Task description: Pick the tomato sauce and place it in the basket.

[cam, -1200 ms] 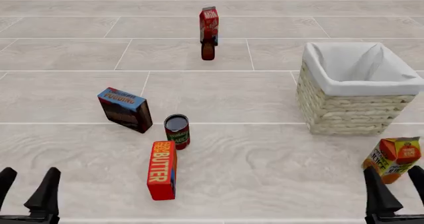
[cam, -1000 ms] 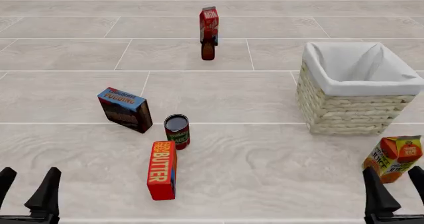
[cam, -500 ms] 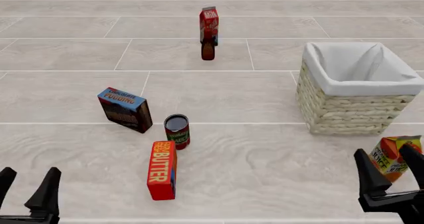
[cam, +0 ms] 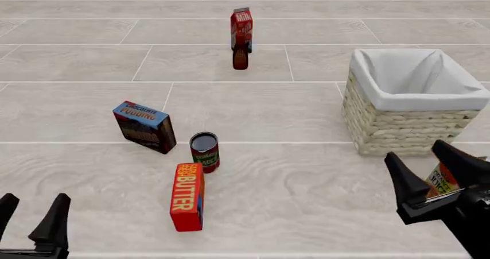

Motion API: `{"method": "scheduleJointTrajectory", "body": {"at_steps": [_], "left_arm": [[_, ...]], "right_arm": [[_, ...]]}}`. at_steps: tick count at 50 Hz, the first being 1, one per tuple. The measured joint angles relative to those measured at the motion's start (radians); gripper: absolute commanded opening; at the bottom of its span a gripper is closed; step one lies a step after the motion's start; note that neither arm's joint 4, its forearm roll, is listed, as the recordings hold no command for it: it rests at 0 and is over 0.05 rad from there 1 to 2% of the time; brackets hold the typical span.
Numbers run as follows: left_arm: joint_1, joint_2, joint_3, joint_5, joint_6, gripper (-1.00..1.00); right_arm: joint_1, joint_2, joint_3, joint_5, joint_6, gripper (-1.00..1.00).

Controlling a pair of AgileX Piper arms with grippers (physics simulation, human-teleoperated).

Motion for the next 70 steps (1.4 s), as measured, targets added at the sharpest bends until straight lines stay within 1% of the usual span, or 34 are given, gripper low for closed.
{"method": "scheduleJointTrajectory", "body": {"at_steps": [24, 39, 70], "left_arm": [[0.000, 0.000, 0.000, 0.000, 0.000, 1.00], [0.000, 0.000, 0.000, 0.000, 0.000, 1.00], [0.000, 0.000, 0.000, 0.000, 0.000, 1.00]], "right_arm": [[0.132, 0.213, -0.145, -0.019, -0.009, 1.00], [0.212, 0.385, -0.262, -0.005, -0.021, 1.00], [0.313, 0.677, -0.518, 0.107, -0.057, 1.00]]}}
